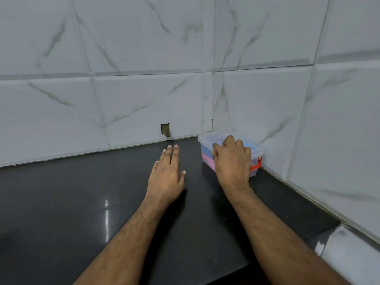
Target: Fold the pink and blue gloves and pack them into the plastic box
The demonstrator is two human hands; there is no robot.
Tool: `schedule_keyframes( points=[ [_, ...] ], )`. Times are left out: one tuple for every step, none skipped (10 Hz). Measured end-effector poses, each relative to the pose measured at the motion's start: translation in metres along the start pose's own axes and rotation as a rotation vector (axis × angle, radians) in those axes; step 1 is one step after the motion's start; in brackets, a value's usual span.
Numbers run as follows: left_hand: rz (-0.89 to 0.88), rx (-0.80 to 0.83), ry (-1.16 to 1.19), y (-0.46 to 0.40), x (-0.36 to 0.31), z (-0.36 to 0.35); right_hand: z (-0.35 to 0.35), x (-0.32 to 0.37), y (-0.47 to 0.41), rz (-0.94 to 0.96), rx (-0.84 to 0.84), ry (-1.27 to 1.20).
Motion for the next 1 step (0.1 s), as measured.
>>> schedule_keyframes(
  points=[
    [0.06,-0.096,0.061,0.009,0.0078,0.0167,0.0088,0.007,0.003,0.055,-0.108,-0.103]
  ],
)
Point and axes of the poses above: each hand's wrist, its own y-axis away from the middle knuckle, its own z-axis out of the back of the hand, x = y × z, the point moved 8 cm from there along -y, towards the middle knuckle, and after that the axes turned 6 degrees about -y, right-handed, at the moved point
